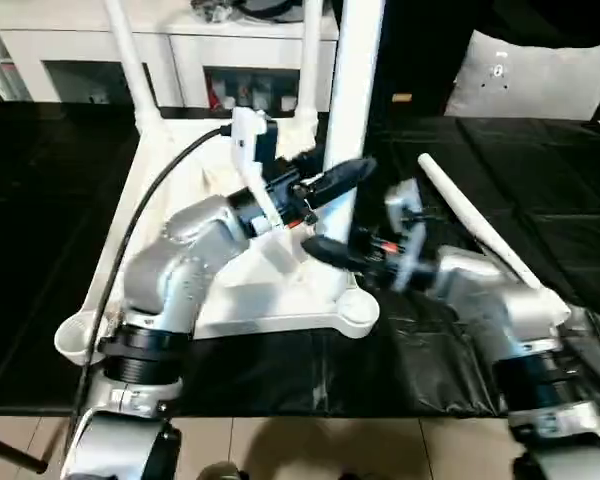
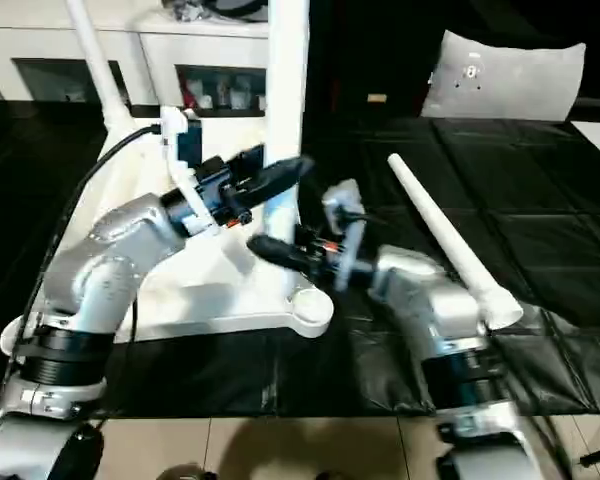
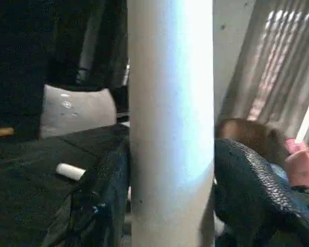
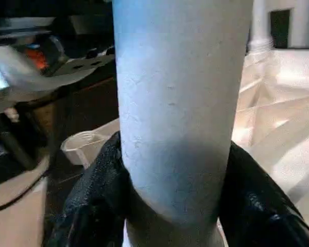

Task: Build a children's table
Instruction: Pick table leg

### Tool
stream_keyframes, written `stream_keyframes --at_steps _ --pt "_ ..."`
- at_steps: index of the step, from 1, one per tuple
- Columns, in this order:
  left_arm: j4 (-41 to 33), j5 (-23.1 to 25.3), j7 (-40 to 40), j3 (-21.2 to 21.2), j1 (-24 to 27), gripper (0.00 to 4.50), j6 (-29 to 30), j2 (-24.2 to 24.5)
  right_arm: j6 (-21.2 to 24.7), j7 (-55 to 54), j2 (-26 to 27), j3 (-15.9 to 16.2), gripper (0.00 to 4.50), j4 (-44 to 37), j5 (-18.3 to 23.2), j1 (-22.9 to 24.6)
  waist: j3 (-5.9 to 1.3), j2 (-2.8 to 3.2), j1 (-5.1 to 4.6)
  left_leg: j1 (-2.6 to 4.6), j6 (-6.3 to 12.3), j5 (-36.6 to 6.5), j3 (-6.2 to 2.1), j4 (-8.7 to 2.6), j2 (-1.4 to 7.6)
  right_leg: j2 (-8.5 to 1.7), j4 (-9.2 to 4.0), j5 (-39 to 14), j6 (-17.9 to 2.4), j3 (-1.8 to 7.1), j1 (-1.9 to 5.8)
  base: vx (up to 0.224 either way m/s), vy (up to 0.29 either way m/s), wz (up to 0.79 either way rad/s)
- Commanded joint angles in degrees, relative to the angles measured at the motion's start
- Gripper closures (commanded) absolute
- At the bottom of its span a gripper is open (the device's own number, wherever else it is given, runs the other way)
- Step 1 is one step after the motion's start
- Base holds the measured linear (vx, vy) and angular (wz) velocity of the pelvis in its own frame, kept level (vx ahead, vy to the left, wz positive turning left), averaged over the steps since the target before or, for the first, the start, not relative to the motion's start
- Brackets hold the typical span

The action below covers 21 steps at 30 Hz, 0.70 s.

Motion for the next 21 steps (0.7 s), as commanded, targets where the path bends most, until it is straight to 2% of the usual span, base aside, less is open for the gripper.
stream_keyframes --at_steps 1,2,3,4,7,8,9,11,12,13,14,15,16,17,19,20,21 --pt "-0.21 2.84 1.94 -1.14 0.45 1.42 -1.83 -0.14 -1.61 -1.81 0.29 -0.76 2.59 0.13 -0.98 -0.03 -4.46 -0.68 -0.25 0.12 1.87 -5.86 -0.50 -3.83 2.09 -3.96 -4.15 -18.04 -5.60 3.03 3.85 0.000 0.000 0.00" --pt "0.15 6.55 4.59 -2.49 0.45 1.42 -4.03 -0.02 -4.19 -4.44 1.46 -0.97 2.59 0.65 -2.56 -0.19 -4.49 -0.45 -0.19 0.04 1.88 -5.43 -0.63 -3.86 2.21 -4.02 -3.97 -17.31 -5.66 3.07 3.81 0.000 0.000 0.00" --pt "0.25 7.49 5.25 -2.85 0.44 1.30 -4.58 0.01 -4.87 -5.11 1.76 -1.03 2.59 0.81 -2.98 -0.23 -4.37 -1.39 -0.34 -0.07 1.86 -5.62 -0.53 -3.92 2.08 -4.09 -3.84 -18.48 -5.21 3.04 3.85 0.000 0.000 0.00" --pt "0.50 9.42 7.25 -3.48 0.36 1.22 -5.36 -0.13 -6.06 -6.95 2.66 -1.23 2.59 1.19 -3.76 -0.45 -4.34 -1.66 -0.38 0.03 1.88 -5.92 -0.40 -3.93 2.05 -4.13 -4.13 -19.74 -4.88 3.04 3.83 0.000 0.000 0.00" --pt "0.71 12.44 15.37 -2.57 0.62 1.19 -8.15 -4.04 -10.69 -11.73 6.70 -0.98 2.59 1.94 -6.02 -1.01 -4.26 -0.98 -0.62 0.10 1.00 -6.70 -0.58 -4.03 2.29 -4.31 -4.31 -20.76 -4.49 3.04 3.62 0.000 0.000 0.00" --pt "0.78 13.76 17.88 -2.52 0.80 1.19 -9.39 -5.36 -12.22 -13.49 7.81 -1.03 2.59 2.70 -7.01 -1.20 -4.28 -0.97 -0.90 0.07 0.66 -7.13 -0.63 -4.04 2.36 -4.22 -4.28 -19.40 -4.90 3.03 3.64 0.000 0.000 0.00" --pt "0.84 14.35 18.94 -2.52 0.88 1.19 -9.95 -5.91 -12.75 -14.20 8.26 -1.09 2.59 2.99 -7.33 -1.27 -4.38 -1.22 -1.14 -0.01 0.77 -7.11 -0.65 -4.02 2.36 -4.19 -4.06 -17.60 -5.36 3.10 3.68 0.000 0.000 0.00" --pt "1.55 15.71 21.83 -2.54 0.90 1.19 -11.28 -7.77 -14.18 -16.07 9.18 -1.31 2.59 3.65 -7.88 -1.34 -4.31 -1.28 -1.21 -0.02 1.26 -7.60 -0.60 -4.01 2.22 -4.17 -4.15 -17.39 -5.71 3.11 3.80 0.000 0.000 0.00" --pt "2.00 16.14 23.54 -2.32 0.69 1.19 -11.53 -8.80 -14.73 -16.93 9.56 -1.50 2.59 3.89 -8.04 -1.35 -4.19 -1.57 -1.23 -0.08 1.51 -7.68 -0.52 -4.03 2.20 -4.19 -4.19 -18.10 -5.59 3.15 3.75 0.000 0.000 0.00" --pt "2.44 16.58 24.79 -2.22 0.53 1.36 -11.92 -9.53 -15.28 -17.54 9.86 -1.64 2.59 4.21 -8.21 -1.38 -4.19 -1.48 -1.11 0.02 1.56 -7.85 -0.49 -3.98 2.10 -4.19 -4.32 -18.89 -5.34 3.11 3.74 0.000 0.000 0.00" --pt "2.78 16.79 25.60 -2.13 0.33 1.46 -11.99 -10.00 -15.56 -17.86 10.09 -1.72 2.59 4.48 -8.29 -1.46 -4.20 -1.97 -1.12 -0.10 1.77 -7.57 -0.43 -3.91 2.01 -4.17 -4.40 -19.75 -4.84 3.13 3.77 0.000 0.000 0.00" --pt "3.13 17.13 26.15 -2.36 0.14 1.53 -12.14 -10.47 -15.81 -18.08 10.32 -1.49 2.59 4.94 -8.55 -1.58 -4.16 -1.72 -1.13 -0.10 1.96 -7.33 -0.46 -3.97 2.03 -4.15 -4.48 -20.23 -4.50 3.13 3.69 0.000 0.000 0.00" --pt "3.30 17.35 26.34 -2.47 0.08 1.53 -12.35 -10.62 -16.04 -18.19 10.46 -1.42 2.59 5.19 -8.74 -1.65 -4.20 -1.73 -1.14 -0.09 1.98 -7.24 -0.48 -3.94 2.05 -4.16 -4.48 -20.21 -4.40 3.12 3.69 0.000 0.000 0.00" --pt "3.49 17.61 26.19 -2.80 0.19 1.56 -12.48 -10.62 -16.39 -18.13 10.46 -1.19 2.59 5.44 -9.08 -1.75 -4.27 -1.53 -1.14 -0.01 2.04 -6.99 -0.57 -3.96 2.19 -4.17 -4.36 -19.05 -4.70 3.16 3.63 0.000 0.000 0.00" --pt "3.76 17.97 26.36 -3.02 0.39 1.66 -12.67 -10.89 -17.02 -18.21 10.61 -1.09 2.59 5.86 -9.59 -1.84 -4.28 -1.59 -1.25 -0.03 2.20 -7.11 -0.56 -3.95 2.21 -4.08 -4.21 -17.33 -5.30 3.15 3.65 0.000 0.000 0.00" --pt "3.84 18.10 26.57 -2.98 0.46 1.91 -12.72 -11.12 -17.24 -18.28 10.73 -1.18 2.59 6.00 -9.78 -1.84 -4.27 -1.62 -1.28 -0.06 2.30 -7.03 -0.56 -3.94 2.19 -4.09 -4.08 -16.60 -5.76 3.18 3.71 0.000 0.000 0.00" --pt "4.09 18.40 26.84 -3.05 0.36 1.95 -13.02 -11.33 -17.43 -18.39 10.66 -1.36 2.59 6.12 -9.93 -1.84 -4.31 -1.38 -1.23 -0.02 2.46 -6.71 -0.54 -3.88 2.19 -4.14 -3.96 -15.86 -6.18 3.25 3.72 0.000 0.000 0.00"
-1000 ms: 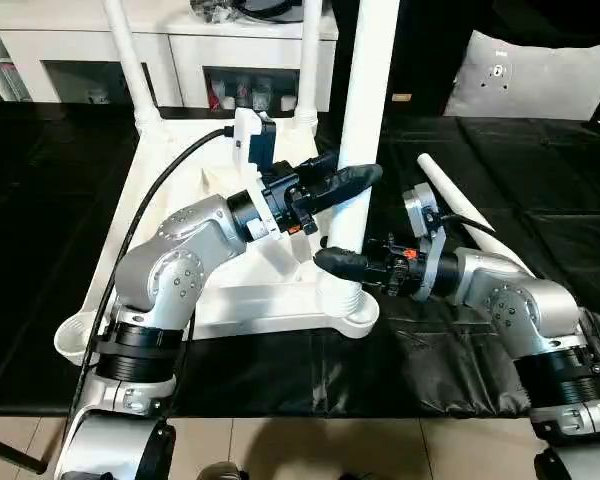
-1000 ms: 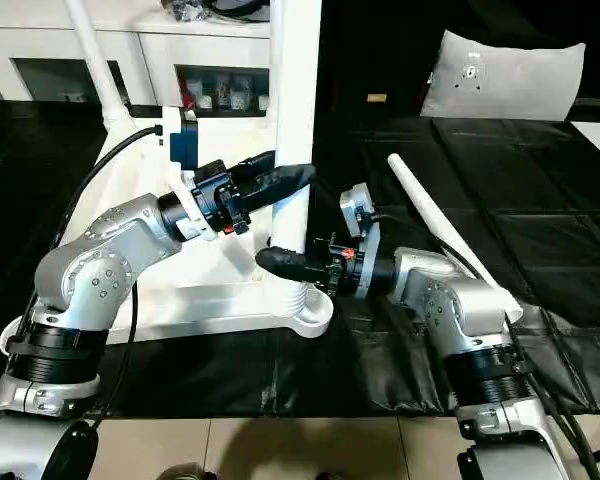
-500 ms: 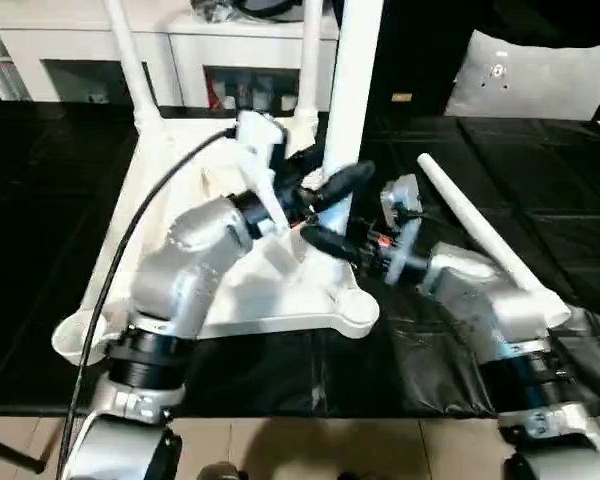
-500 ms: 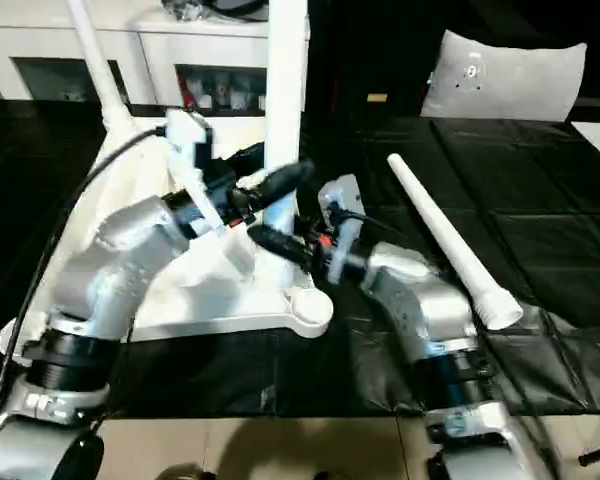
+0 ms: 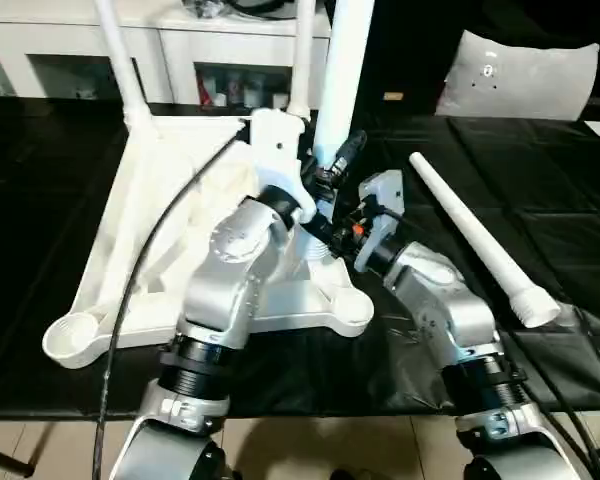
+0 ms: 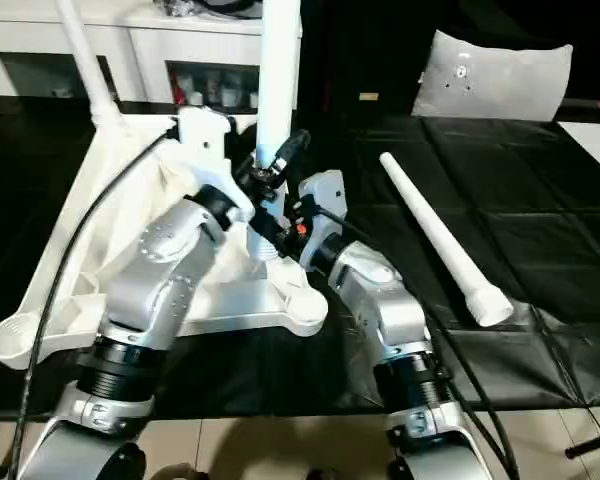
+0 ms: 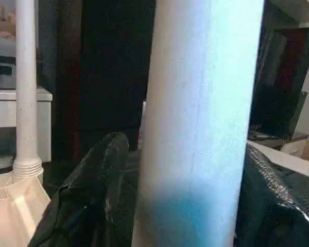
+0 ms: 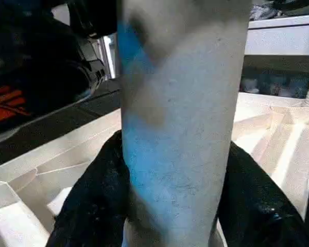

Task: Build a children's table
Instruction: Pick table leg

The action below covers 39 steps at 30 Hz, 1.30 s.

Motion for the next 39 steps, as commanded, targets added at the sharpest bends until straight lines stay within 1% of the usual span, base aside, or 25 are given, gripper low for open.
stream_keyframes --at_steps 1,3,5,9,13,14,16,18,19,21,22,23,24,25,27,30,31,32,33,34,35,36,37,38,39 --pt "1.03 1.22 1.30 0.12 -0.39 1.96 -0.52 -0.50 -1.42 -0.49 -0.21 -1.25 2.59 -0.08 -0.39 -1.23 -4.51 -0.21 -0.10 -0.02 2.59 -6.64 -0.53 -3.86 2.19 -4.09 -4.00 -15.63 -6.35 3.23 3.82 0.000 0.000 0.00" --pt "1.50 1.76 1.57 -0.04 -0.57 2.00 -1.08 -0.67 -1.83 -0.64 -0.44 -1.21 2.59 0.35 -0.49 -1.30 -4.47 -0.41 -0.09 0.04 2.75 -6.91 -0.50 -3.87 2.19 -4.17 -4.04 -16.18 -6.59 3.20 3.85 0.000 0.000 0.00" --pt "1.68 1.96 1.81 -0.08 -0.65 2.31 -1.39 -0.74 -2.09 -0.78 -0.50 -1.06 2.59 0.66 -0.59 -1.38 -4.45 -0.48 -0.10 0.07 2.74 -7.46 -0.51 -3.87 2.19 -4.17 -4.17 -17.16 -6.28 3.18 3.85 0.000 0.000 0.00" --pt "2.26 2.05 2.14 0.21 -0.79 2.54 -1.49 -0.67 -2.19 -0.77 -0.61 -0.42 2.59 1.04 -1.38 -1.45 -4.41 -0.25 -0.14 0.10 2.72 -7.68 -0.49 -3.87 2.15 -4.11 -4.26 -17.54 -6.10 3.19 3.78 0.000 0.000 0.00" --pt "3.01 1.82 2.00 0.72 -1.01 2.64 -1.05 -0.90 -2.79 -2.12 -0.79 -1.68 2.59 2.11 -1.85 -1.69 -4.48 -0.46 -0.09 0.07 2.77 -7.18 -0.52 -3.86 2.19 -4.17 -4.08 -16.90 -6.46 3.19 3.83 0.000 0.000 0.00" --pt "2.90 1.32 1.48 1.02 -0.99 2.64 -0.47 -0.69 -3.50 -1.72 -1.11 -2.01 2.24 2.58 -1.72 -1.88 -4.55 -0.83 -0.16 0.06 2.92 -7.00 -0.43 -3.78 2.20 -4.21 -4.06 -16.53 -6.64 3.21 3.86 0.000 0.000 0.00" --pt "2.83 0.67 0.89 1.32 -0.98 2.64 0.18 -0.34 -3.76 -1.87 -1.49 -2.25 1.89 2.92 -1.87 -2.05 -4.51 -0.61 -0.09 0.06 3.06 -6.56 -0.45 -3.78 2.22 -4.19 -3.89 -15.96 -6.97 3.24 3.82 0.000 0.000 0.00" --pt "3.19 -0.09 -0.19 1.95 -1.10 2.64 0.56 0.61 -3.56 -0.40 -2.27 -2.28 1.81 2.50 -1.34 -1.42 -4.51 -0.10 -0.15 0.21 3.14 -6.43 -0.44 -3.77 2.24 -4.08 -3.91 -14.74 -7.48 3.25 3.76 0.000 0.000 0.00" --pt "3.81 -1.03 -1.18 2.76 -1.56 2.64 0.96 1.30 -3.28 0.12 -2.61 -2.69 1.81 2.16 -0.74 -0.86 -4.52 -0.06 -0.11 0.16 3.16 -6.50 -0.44 -3.74 2.15 -4.08 -3.87 -14.53 -7.61 3.24 3.84 0.000 0.000 0.00" --pt "4.68 -2.04 -1.89 3.79 -2.35 2.64 1.36 1.89 -2.96 1.31 -3.03 -3.44 1.47 1.38 0.39 -0.26 -4.51 -0.24 -0.08 0.19 3.27 -7.13 -0.40 -3.77 2.06 -4.05 -3.97 -15.02 -7.59 3.21 3.91 0.000 0.000 0.00" --pt "5.30 -2.52 -2.52 4.30 -2.98 2.64 1.91 2.47 -2.14 2.10 -3.34 -4.47 1.43 0.89 1.85 -0.07 -4.54 -0.73 -0.10 0.17 3.34 -7.13 -0.37 -3.76 2.06 -4.06 -3.91 -15.14 -7.49 3.22 4.00 0.000 0.000 0.00" --pt "5.72 -2.83 -2.97 4.64 -3.41 2.65 2.31 2.87 -1.54 2.62 -3.55 -5.19 1.38 0.58 2.88 0.03 -4.46 -0.47 0.02 0.23 3.54 -7.38 -0.43 -3.82 2.02 -4.10 -3.95 -16.00 -7.24 3.18 3.99 0.000 0.000 0.00" --pt "6.16 -3.47 -3.90 5.18 -3.96 2.65 2.62 3.52 -0.53 2.99 -3.80 -6.54 1.27 0.30 4.54 -0.16 -4.46 -0.65 -0.04 0.29 3.65 -7.33 -0.42 -3.80 2.09 -4.07 -4.02 -16.33 -7.08 3.15 3.94 0.000 0.000 0.00" --pt "6.43 -4.76 -5.10 5.93 -4.42 2.65 3.19 3.99 0.58 4.35 -4.44 -7.31 1.14 0.11 6.09 -0.40 -4.48 -0.50 0.01 0.27 3.67 -6.98 -0.48 -3.83 2.13 -4.14 -3.91 -16.15 -7.19 3.16 3.99 0.000 0.000 0.00" --pt "6.79 -8.63 -7.66 8.27 -5.22 2.65 4.86 4.75 3.07 7.84 -6.24 -8.44 1.02 -0.32 9.08 -0.85 -4.65 -0.02 0.21 0.32 3.95 -5.75 -0.48 -3.67 2.16 -4.12 -3.57 -13.26 -8.57 3.18 4.13 0.000 0.000 0.00" --pt "7.06 -12.18 -11.19 9.69 -5.66 2.65 6.56 5.98 8.06 8.42 -8.12 -9.99 0.92 -0.06 11.47 -1.63 -4.70 -0.22 0.24 0.29 4.14 -4.87 -0.34 -3.54 1.95 -4.02 -3.36 -11.81 -9.89 3.18 4.22 0.000 0.000 0.00" --pt "6.74 -14.56 -13.32 10.35 -5.74 2.65 8.27 6.38 11.20 9.99 -9.54 -10.85 0.65 -0.14 13.39 -1.96 -4.73 -0.25 0.28 0.16 4.13 -4.74 -0.33 -3.49 1.91 -4.04 -3.33 -11.87 -9.87 3.15 4.25 0.000 0.000 0.00" --pt "6.50 -16.69 -15.27 10.94 -5.87 2.65 9.92 6.72 13.56 11.47 -10.73 -11.60 0.60 -0.25 15.00 -2.17 -4.65 0.05 0.35 0.23 4.38 -5.23 -0.31 -3.49 1.77 -3.98 -3.59 -12.96 -10.10 3.02 4.32 0.000 0.000 0.00" --pt "5.66 -20.11 -18.22 11.64 -5.95 2.65 12.95 7.21 15.40 12.88 -12.03 -12.68 0.56 -0.23 16.62 -2.43 -4.73 -0.18 0.50 0.22 4.43 -5.01 -0.22 -3.38 1.71 -4.06 -3.49 -13.34 -10.24 3.05 4.41 0.000 0.000 0.00" --pt "5.37 -21.21 -19.17 11.86 -5.98 2.65 13.98 7.37 16.04 13.25 -12.41 -13.04 0.56 -0.23 17.19 -2.51 -4.76 -0.08 0.67 0.24 4.56 -4.69 -0.24 -3.39 1.73 -4.12 -3.49 -13.32 -10.41 3.04 4.37 0.000 0.000 0.00" --pt "4.61 -23.98 -21.58 12.34 -6.12 2.65 16.81 7.83 18.09 14.21 -13.16 -13.96 0.32 -0.48 19.33 -2.69 -4.79 -0.03 0.67 0.33 4.55 -4.39 -0.26 -3.36 1.87 -4.02 -3.32 -12.92 -10.77 3.02 4.19 0.000 0.000 0.00" --pt "4.53 -24.51 -22.18 12.41 -6.17 2.65 17.32 7.96 18.62 14.68 -13.34 -14.06 0.21 -0.66 19.93 -2.70 -4.80 -0.06 0.73 0.31 4.71 -4.42 -0.30 -3.37 1.93 -4.01 -3.38 -12.91 -10.94 2.97 4.14 0.000 0.000 0.00" --pt "4.05 -26.76 -25.12 12.56 -6.24 2.65 19.41 8.68 21.10 17.02 -14.21 -14.27 0.18 -1.51 22.44 -2.68 -4.70 -0.41 0.76 0.29 4.56 -4.83 -0.24 -3.40 1.96 -4.07 -3.43 -13.74 -10.83 2.92 4.13 0.000 0.000 0.00" --pt "3.74 -27.74 -26.74 12.40 -6.20 2.65 20.42 9.18 22.17 18.77 -14.96 -13.91 0.15 -2.09 23.08 -2.55 -4.68 0.00 0.88 0.35 4.64 -5.25 -0.25 -3.37 1.91 -4.05 -3.61 -14.56 -10.69 2.91 4.20 0.000 0.000 0.00" --pt "3.43 -28.61 -28.57 12.00 -6.14 2.65 21.29 9.67 22.90 21.26 -16.19 -12.89 0.07 -2.75 23.00 -2.22 -4.59 0.05 0.98 0.40 4.48 -5.72 -0.30 -3.46 2.01 -4.03 -3.73 -15.31 -10.31 2.85 4.12 0.000 0.000 0.00"
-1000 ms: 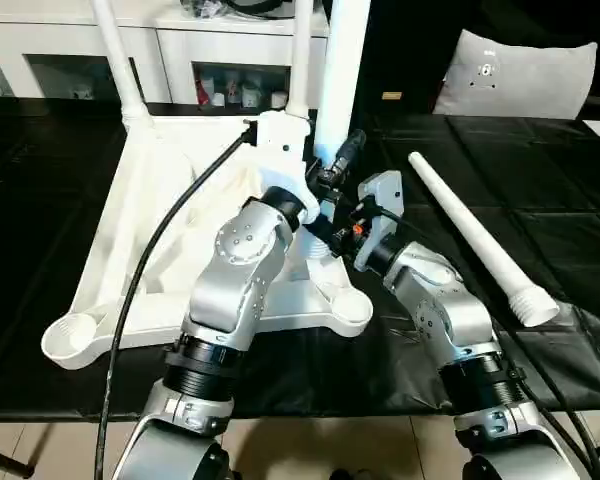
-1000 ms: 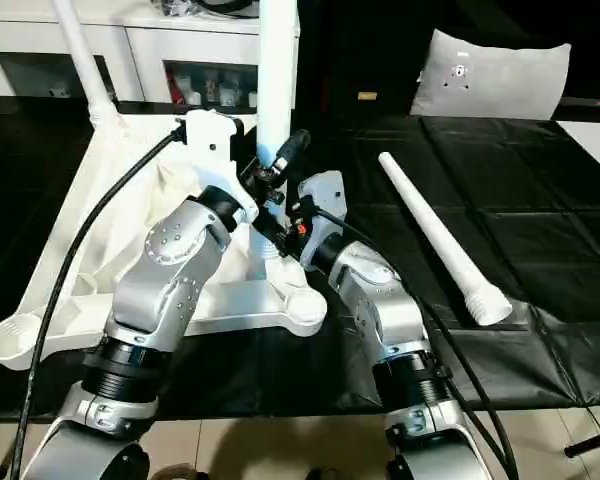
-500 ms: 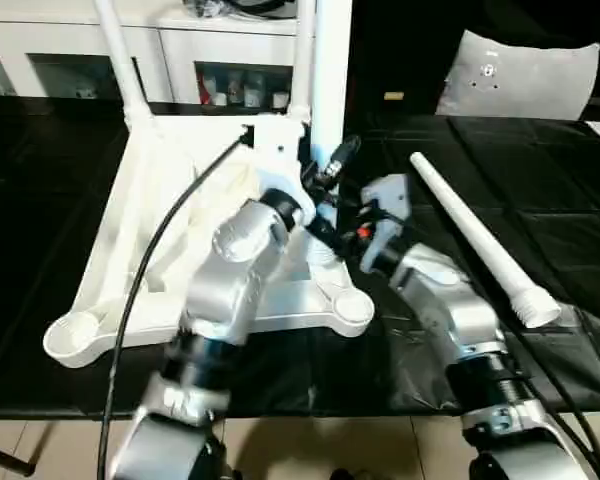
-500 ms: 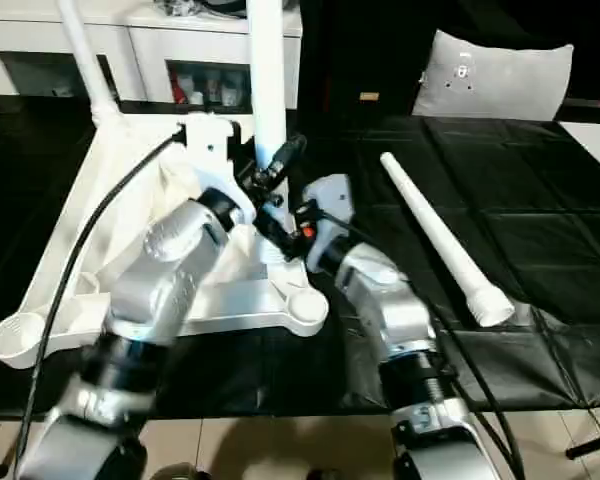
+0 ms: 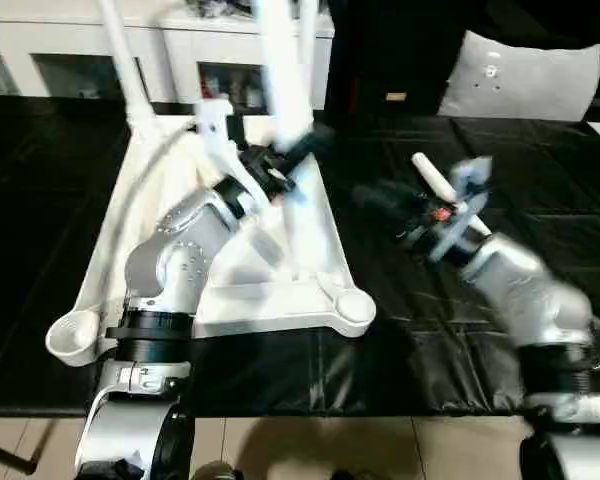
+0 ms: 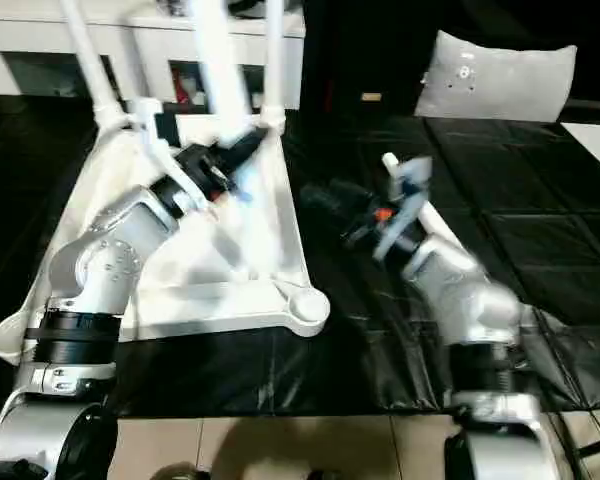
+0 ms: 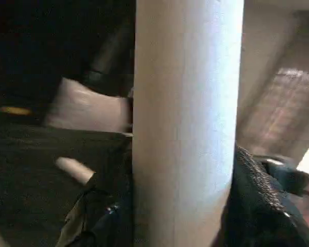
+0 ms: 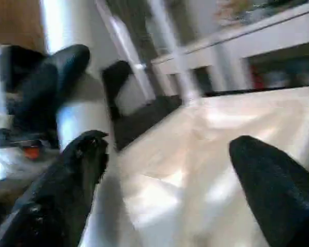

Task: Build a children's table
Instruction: Pick table leg

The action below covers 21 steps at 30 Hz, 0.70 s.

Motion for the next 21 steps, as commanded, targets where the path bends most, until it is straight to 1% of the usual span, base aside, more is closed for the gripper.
stream_keyframes --at_steps 1,2,3,4,5,6,8,12,13,14,15,16,17,18,19,20,21 --pt "-2.35 -2.42 -3.55 -0.53 -1.43 2.65 1.97 0.73 1.98 4.07 -2.22 0.82 0.00 -1.99 1.09 0.03 -4.61 -0.08 0.26 0.24 4.23 -5.79 -0.31 -3.55 1.97 -3.96 -3.86 -15.80 -9.56 2.83 4.23 0.000 0.000 0.00" --pt "-2.41 -2.91 -4.47 -0.75 -1.50 2.65 2.60 0.89 2.61 5.33 -2.89 1.19 0.00 -2.30 1.11 0.16 -4.58 -0.48 0.29 0.19 3.99 -5.57 -0.30 -3.58 2.01 -4.01 -3.86 -16.07 -9.10 2.90 4.23 0.000 0.000 0.00" --pt "-2.42 -3.20 -5.00 -0.85 -1.56 2.65 2.99 0.97 3.09 5.99 -3.25 1.32 0.00 -2.47 1.20 0.21 -4.52 -0.37 0.39 0.21 3.86 -5.76 -0.30 -3.59 1.96 -4.09 -3.96 -16.89 -8.93 2.87 4.19 0.000 0.000 0.00" --pt "-2.42 -3.16 -5.52 -1.18 -1.75 2.65 3.14 1.08 3.71 7.16 -3.75 1.63 0.00 -2.91 1.53 0.23 -4.47 -0.88 0.33 0.17 3.56 -6.04 -0.24 -3.58 1.97 -4.09 -4.10 -18.29 -8.36 2.88 4.19 0.000 0.000 0.00" --pt "-2.42 -3.16 -5.52 -1.18 -1.75 2.65 3.14 1.08 3.71 7.16 -3.75 1.63 0.00 -2.91 1.53 0.23 -4.45 -0.59 0.45 0.16 3.35 -6.05 -0.33 -3.63 1.98 -4.20 -4.16 -19.51 -7.93 2.85 4.20 0.000 0.000 0.00" --pt "-2.42 -3.16 -5.52 -1.18 -1.75 2.65 3.14 1.08 3.71 7.16 -3.75 1.63 0.00 -2.91 1.53 0.23 -4.42 -0.56 0.43 0.22 3.10 -6.20 -0.31 -3.64 1.97 -4.23 -4.37 -20.70 -7.36 2.81 4.10 0.000 0.000 0.00" --pt "-2.42 -3.16 -5.52 -1.18 -1.75 2.65 3.14 1.08 3.71 7.16 -3.75 1.63 0.00 -2.91 1.53 0.23 -4.49 -0.60 0.45 0.22 2.78 -5.87 -0.33 -3.63 1.97 -4.19 -4.39 -20.89 -6.90 2.83 4.09 0.000 0.000 0.00" --pt "-2.41 -3.20 -5.91 -1.37 -1.91 2.65 3.37 1.23 4.31 7.93 -4.12 1.81 0.00 -3.25 1.86 0.23 -4.59 -0.60 0.55 0.20 2.79 -5.19 -0.33 -3.60 1.96 -4.10 -4.20 -19.52 -6.84 2.84 4.09 0.000 0.000 0.00" --pt "-3.01 -4.08 -8.30 -2.25 -2.02 2.65 4.21 1.58 4.64 10.07 -5.01 4.03 0.00 -4.23 1.03 0.14 -4.60 -0.57 0.58 0.22 2.87 -5.06 -0.37 -3.62 1.99 -4.09 -4.14 -19.23 -6.94 2.84 4.11 0.000 0.000 0.00" --pt "-4.02 -4.79 -10.55 -3.26 -1.95 2.65 4.84 2.00 4.11 11.77 -5.65 6.18 0.00 -4.71 -0.35 -0.18 -4.69 -1.13 0.55 0.19 3.19 -4.62 -0.26 -3.55 1.98 -3.98 -4.15 -18.48 -6.91 2.84 4.19 0.000 0.000 0.00" --pt "-5.24 -5.75 -12.93 -4.04 -1.68 2.65 5.50 2.53 3.69 13.02 -6.09 7.82 0.00 -4.92 -1.30 -0.60 -4.78 -0.96 0.78 0.10 3.28 -3.93 -0.36 -3.49 1.96 -4.07 -3.70 -17.54 -7.16 2.89 4.33 0.000 0.000 0.00" --pt "-6.04 -6.33 -14.42 -4.49 -1.49 2.65 5.88 2.88 3.40 13.75 -6.32 8.76 0.00 -4.98 -1.87 -0.90 -4.72 -0.61 0.80 0.07 3.54 -3.35 -0.33 -3.51 2.04 -4.11 -3.55 -16.34 -7.79 3.00 4.12 0.000 0.000 0.00" --pt "-6.46 -6.50 -15.12 -4.72 -1.30 2.65 5.94 3.11 3.20 14.15 -6.39 9.04 0.00 -4.86 -2.06 -1.08 -4.66 -0.65 0.79 0.10 3.61 -3.88 -0.28 -3.52 2.11 -4.19 -3.65 -16.17 -8.47 3.02 4.09 0.000 0.000 0.00" --pt "-7.12 -6.63 -16.20 -5.13 -0.98 2.65 6.12 3.48 2.82 15.26 -6.66 9.67 0.00 -4.68 -2.56 -1.40 -4.61 -0.16 0.82 0.15 3.47 -4.33 -0.36 -3.55 2.15 -4.16 -3.60 -16.05 -8.78 3.00 4.05 0.000 0.000 0.00" --pt "-7.62 -6.53 -16.84 -5.60 -0.79 2.65 6.14 3.65 2.21 16.76 -7.10 10.54 0.00 -4.73 -3.19 -1.59 -4.59 -0.33 0.69 0.13 3.50 -4.57 -0.31 -3.56 2.11 -4.05 -3.72 -16.15 -8.76 2.98 4.06 0.000 0.000 0.00" --pt "-7.95 -6.49 -17.31 -5.92 -0.69 2.65 6.19 3.78 1.85 17.94 -7.42 11.14 0.00 -4.76 -3.68 -1.74 -4.53 -0.34 0.71 0.24 3.14 -5.24 -0.29 -3.58 2.16 -4.10 -3.76 -16.82 -8.73 3.00 4.05 0.000 0.000 0.00" --pt "-7.92 -5.95 -17.66 -6.48 -0.87 2.65 6.04 3.85 1.87 19.49 -7.94 11.92 0.00 -4.92 -3.91 -1.92 -4.53 -0.35 0.76 0.20 3.01 -5.37 -0.29 -3.56 2.14 -4.14 -3.79 -17.03 -8.72 3.00 4.13 0.000 0.000 0.00"
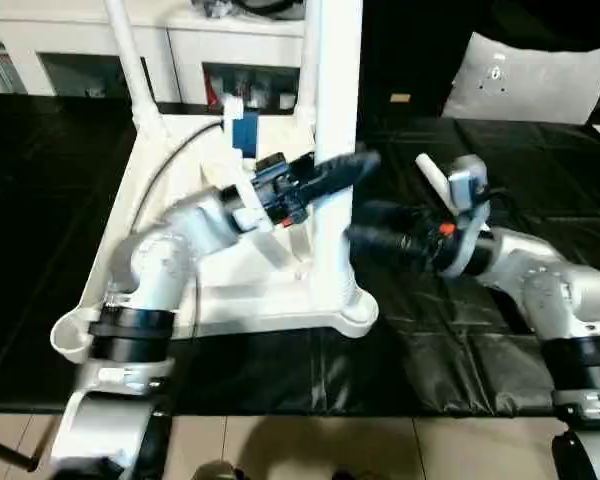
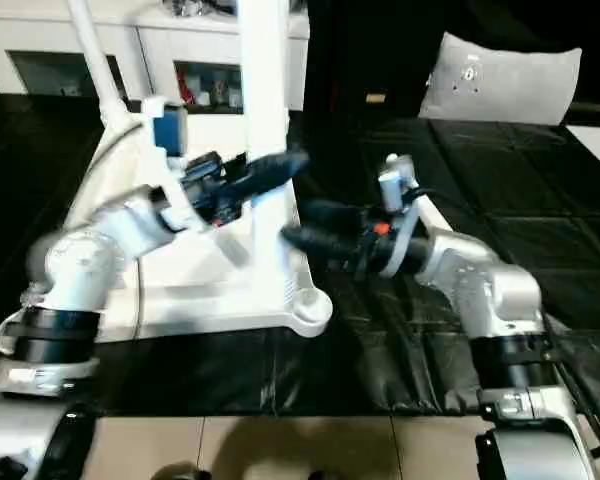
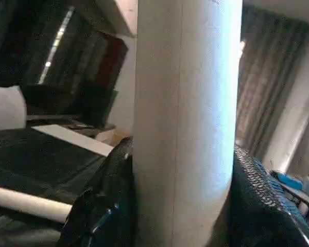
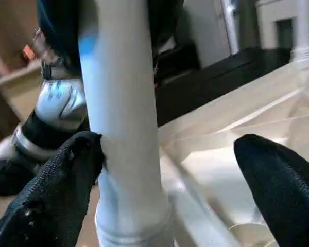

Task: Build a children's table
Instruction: Pick table leg

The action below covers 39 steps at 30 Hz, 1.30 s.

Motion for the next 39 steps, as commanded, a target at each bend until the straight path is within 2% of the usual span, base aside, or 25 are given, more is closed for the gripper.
stream_keyframes --at_steps 1,3,5,6,9,11,15,19,22,25,26,28,29,30,33,34,37,39 --pt "-1.97 -0.08 -2.04 -2.58 -1.08 2.65 -0.31 -0.26 -0.48 3.17 -1.43 2.38 0.00 -0.98 -1.80 -1.68 -4.47 -0.80 0.05 0.24 3.03 -5.89 -0.30 -3.65 2.14 -4.08 -3.92 -17.93 -8.74 2.96 4.11 0.000 0.000 0.00" --pt "-1.63 1.25 -2.30 -3.33 -1.70 2.65 -1.28 -0.01 -0.39 4.54 -2.07 3.54 0.00 -0.76 -2.21 -2.29 -4.38 -0.45 0.17 0.33 2.77 -6.65 -0.41 -3.71 2.18 -4.18 -4.17 -20.55 -7.80 2.96 4.05 0.000 0.000 0.00" --pt "-1.42 3.25 -2.30 -4.27 -2.11 2.65 -3.14 0.33 -0.98 4.82 -1.84 4.36 0.00 0.42 -3.04 -3.32 -4.32 -0.40 0.16 0.39 2.37 -7.02 -0.45 -3.72 2.20 -4.20 -4.28 -21.34 -7.31 2.98 3.92 0.000 0.000 0.00" --pt "-1.42 3.38 -2.28 -4.34 -2.12 2.65 -3.24 0.34 -1.02 4.83 -1.81 4.39 0.00 0.48 -3.08 -3.37 -4.37 -0.19 0.16 0.35 2.34 -7.04 -0.49 -3.73 2.17 -4.20 -4.33 -21.36 -7.18 2.97 3.96 0.000 0.000 0.00" --pt "-1.32 4.85 -1.74 -5.00 -2.23 2.65 -4.64 0.00 -1.69 4.69 -1.37 4.69 0.00 1.23 -3.83 -3.87 -4.43 -0.51 0.09 0.26 2.11 -6.78 -0.49 -3.70 2.12 -4.17 -4.29 -21.09 -6.81 2.94 4.04 0.000 0.000 0.00" --pt "-1.36 6.05 -0.93 -5.30 -2.32 2.65 -5.83 -0.30 -2.22 4.15 -0.79 5.13 0.00 1.54 -4.59 -3.85 -4.49 -0.67 0.08 0.22 2.20 -6.37 -0.48 -3.65 2.16 -4.18 -4.19 -20.43 -6.97 2.95 4.06 0.000 0.000 0.00" --pt "-1.24 7.03 -0.75 -5.94 -2.28 2.65 -6.81 -0.07 -2.76 3.76 -0.23 5.96 0.00 1.69 -5.45 -3.50 -4.68 -0.45 0.06 0.20 2.56 -5.20 -0.45 -3.56 2.18 -4.10 -3.74 -17.12 -8.20 3.03 4.04 0.000 0.000 0.00" --pt "-1.15 8.44 -1.22 -7.08 -1.95 2.65 -7.83 0.06 -3.09 2.91 0.74 5.49 0.00 2.11 -5.43 -3.48 -4.63 -0.23 0.04 0.27 2.60 -5.71 -0.51 -3.64 2.25 -4.13 -3.70 -16.66 -8.88 3.00 4.05 0.000 0.000 0.00" --pt "-1.07 8.72 -1.26 -7.20 -1.86 2.65 -8.07 -0.14 -3.06 2.95 1.00 5.48 0.36 2.12 -5.53 -3.51 -4.58 -0.21 0.01 0.25 2.29 -6.39 -0.50 -3.67 2.26 -4.16 -3.80 -17.39 -8.76 3.01 4.11 0.000 0.000 0.00" --pt "-0.49 9.29 -1.03 -7.61 -2.11 2.65 -8.81 -0.49 -3.31 2.62 1.62 5.28 0.42 3.03 -5.97 -3.77 -4.55 -0.16 -0.03 0.34 2.04 -7.11 -0.47 -3.67 2.21 -4.19 -4.01 -18.30 -8.65 2.98 4.06 0.000 0.000 0.00" --pt "-0.47 9.32 -0.99 -7.62 -2.12 2.65 -8.86 -0.52 -3.23 2.45 1.76 5.22 0.75 3.12 -5.90 -3.77 -4.57 -0.04 0.01 0.33 1.96 -7.04 -0.49 -3.66 2.19 -4.19 -4.00 -18.44 -8.57 3.00 4.11 0.000 0.000 0.00" --pt "-0.29 9.44 -0.94 -7.67 -2.21 2.65 -9.03 -0.69 -3.37 2.24 1.86 5.37 0.75 3.40 -6.19 -3.71 -4.60 -0.11 -0.01 0.33 1.95 -6.78 -0.52 -3.69 2.24 -4.14 -3.90 -17.82 -8.63 3.01 4.12 0.000 0.000 0.00" --pt "-0.22 9.45 -0.93 -7.71 -2.23 2.65 -9.12 -0.69 -3.48 2.15 1.88 5.53 0.75 3.40 -6.43 -3.61 -4.60 0.11 0.04 0.33 1.92 -6.72 -0.56 -3.68 2.25 -4.14 -3.83 -17.44 -8.80 3.00 4.12 0.000 0.000 0.00" --pt "-0.17 9.47 -0.94 -7.74 -2.23 2.65 -9.19 -0.69 -3.60 2.07 1.91 5.63 1.05 3.42 -6.63 -3.51 -4.66 -0.04 0.00 0.28 1.92 -6.53 -0.54 -3.65 2.23 -4.11 -3.78 -16.82 -8.88 3.01 4.17 0.000 0.000 0.00" --pt "0.04 9.60 -0.78 -7.70 -2.32 2.65 -9.33 -0.84 -3.73 1.78 2.07 5.50 1.18 3.57 -6.83 -3.43 -4.66 -0.02 0.01 0.29 2.14 -6.27 -0.53 -3.65 2.23 -4.11 -3.71 -16.15 -9.16 3.01 4.18 0.000 0.000 0.00" --pt "0.07 9.62 -0.76 -7.70 -2.33 2.65 -9.34 -0.85 -3.78 1.62 2.18 5.44 1.19 3.65 -6.87 -3.46 -4.68 0.15 0.03 0.27 2.11 -6.31 -0.56 -3.63 2.22 -4.14 -3.68 -16.05 -9.25 3.02 4.20 0.000 0.000 0.00" --pt "0.08 9.63 -0.82 -7.76 -2.31 2.65 -9.33 -0.81 -3.94 1.44 2.34 5.43 1.61 3.89 -6.91 -3.57 -4.65 0.06 -0.02 0.35 2.07 -6.82 -0.52 -3.66 2.22 -4.11 -3.76 -16.56 -9.31 3.01 4.16 0.000 0.000 0.00" --pt "0.13 9.75 -0.80 -7.81 -2.25 2.65 -9.39 -0.88 -4.03 1.41 2.44 5.48 1.65 3.97 -6.96 -3.61 -4.63 0.12 -0.03 0.35 2.02 -6.97 -0.56 -3.69 2.30 -4.14 -3.77 -16.55 -9.37 3.00 4.16 0.000 0.000 0.00"
